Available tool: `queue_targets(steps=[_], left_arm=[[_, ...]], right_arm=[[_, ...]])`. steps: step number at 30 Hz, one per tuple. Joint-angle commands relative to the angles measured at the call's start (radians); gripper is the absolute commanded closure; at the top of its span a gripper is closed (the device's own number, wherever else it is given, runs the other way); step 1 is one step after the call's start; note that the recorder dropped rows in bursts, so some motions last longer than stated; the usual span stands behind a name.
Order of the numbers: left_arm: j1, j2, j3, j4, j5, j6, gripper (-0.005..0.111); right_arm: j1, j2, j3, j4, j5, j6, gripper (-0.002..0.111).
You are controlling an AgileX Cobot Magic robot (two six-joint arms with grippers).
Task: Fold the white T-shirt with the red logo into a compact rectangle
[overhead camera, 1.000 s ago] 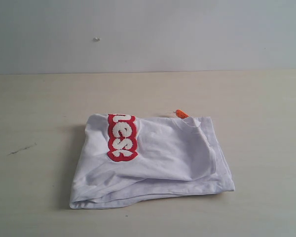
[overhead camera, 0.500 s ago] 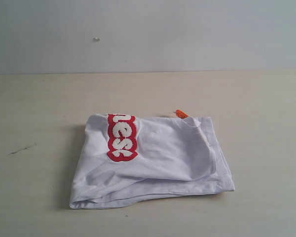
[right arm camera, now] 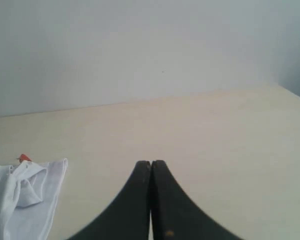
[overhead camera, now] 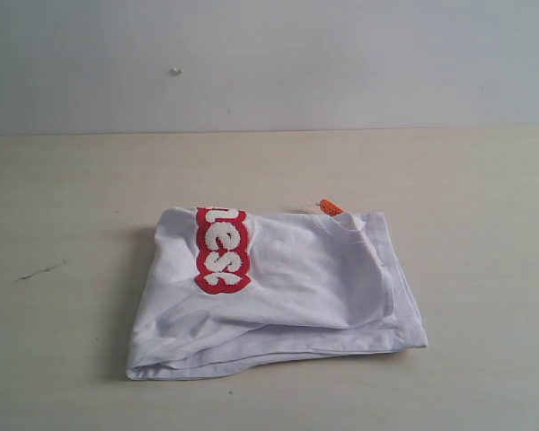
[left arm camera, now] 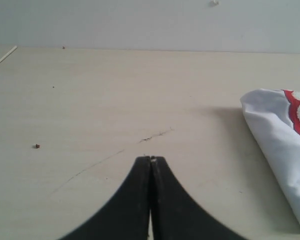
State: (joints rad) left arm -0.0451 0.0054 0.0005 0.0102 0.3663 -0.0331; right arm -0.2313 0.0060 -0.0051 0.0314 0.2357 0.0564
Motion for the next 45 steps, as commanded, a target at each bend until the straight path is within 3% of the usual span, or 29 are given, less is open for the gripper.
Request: queue_targets(steps=[1,45], left_arm=[[0.002,-0.005,-0.001,0.004,-0.011,-0.002,0.107],[0.002,-0.005,-0.001,0.004,-0.011,-0.002,0.107]], right_arm=[[-0.004,-0.006,0.005,-0.006,0.031,-0.036,0.108],[-0.004,-0.006,0.005,-0.004,0.103,-0.056,0.108]])
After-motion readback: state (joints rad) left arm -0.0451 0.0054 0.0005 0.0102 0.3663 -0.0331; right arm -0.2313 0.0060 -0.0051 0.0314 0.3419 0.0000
